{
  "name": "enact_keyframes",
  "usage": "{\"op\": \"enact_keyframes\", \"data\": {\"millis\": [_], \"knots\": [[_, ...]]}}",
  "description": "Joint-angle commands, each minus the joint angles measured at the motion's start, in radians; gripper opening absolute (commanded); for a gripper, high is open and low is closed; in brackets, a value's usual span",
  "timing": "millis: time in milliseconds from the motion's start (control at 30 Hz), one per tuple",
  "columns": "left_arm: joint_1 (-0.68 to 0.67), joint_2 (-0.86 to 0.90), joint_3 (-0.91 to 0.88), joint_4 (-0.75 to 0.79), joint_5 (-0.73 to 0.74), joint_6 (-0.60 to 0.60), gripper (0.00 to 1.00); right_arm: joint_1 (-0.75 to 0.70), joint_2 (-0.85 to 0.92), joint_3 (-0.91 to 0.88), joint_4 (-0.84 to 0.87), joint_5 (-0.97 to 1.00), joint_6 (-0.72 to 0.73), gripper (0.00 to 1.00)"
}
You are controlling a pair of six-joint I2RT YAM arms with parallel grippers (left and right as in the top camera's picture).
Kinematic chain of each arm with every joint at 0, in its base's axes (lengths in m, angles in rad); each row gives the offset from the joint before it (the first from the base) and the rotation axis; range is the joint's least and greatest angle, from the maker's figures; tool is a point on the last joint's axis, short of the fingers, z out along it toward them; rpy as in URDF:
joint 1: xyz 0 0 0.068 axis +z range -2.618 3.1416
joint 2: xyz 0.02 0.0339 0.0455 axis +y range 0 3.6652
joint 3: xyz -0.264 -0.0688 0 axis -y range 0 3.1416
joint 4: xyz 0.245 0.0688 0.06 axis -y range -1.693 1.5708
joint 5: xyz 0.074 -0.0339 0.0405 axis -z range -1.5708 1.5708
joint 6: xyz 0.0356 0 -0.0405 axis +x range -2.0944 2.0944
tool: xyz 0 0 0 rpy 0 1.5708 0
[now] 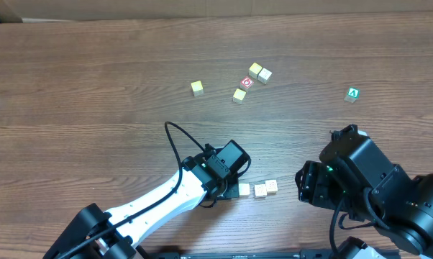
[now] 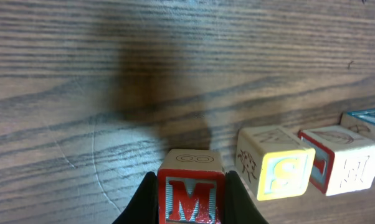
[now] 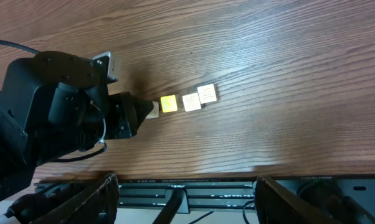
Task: Flip 4 blocks
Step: 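Lower the M block at the left end of the row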
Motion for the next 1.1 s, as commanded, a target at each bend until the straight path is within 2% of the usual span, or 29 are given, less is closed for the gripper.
{"op": "enact_keyframes", "data": {"millis": [0, 1067], "knots": [[-0.005, 0.003, -0.011, 0.020, -0.041, -0.030, 0.04, -0.006, -0.004, 0.001, 0.002, -0.008, -0.006, 0.71], [-0.030, 0.004, -0.072, 0.122, -0.045, -0.049, 0.04, -0.006, -0.004, 0.001, 0.002, -0.016, -0.006, 0.71]]}}
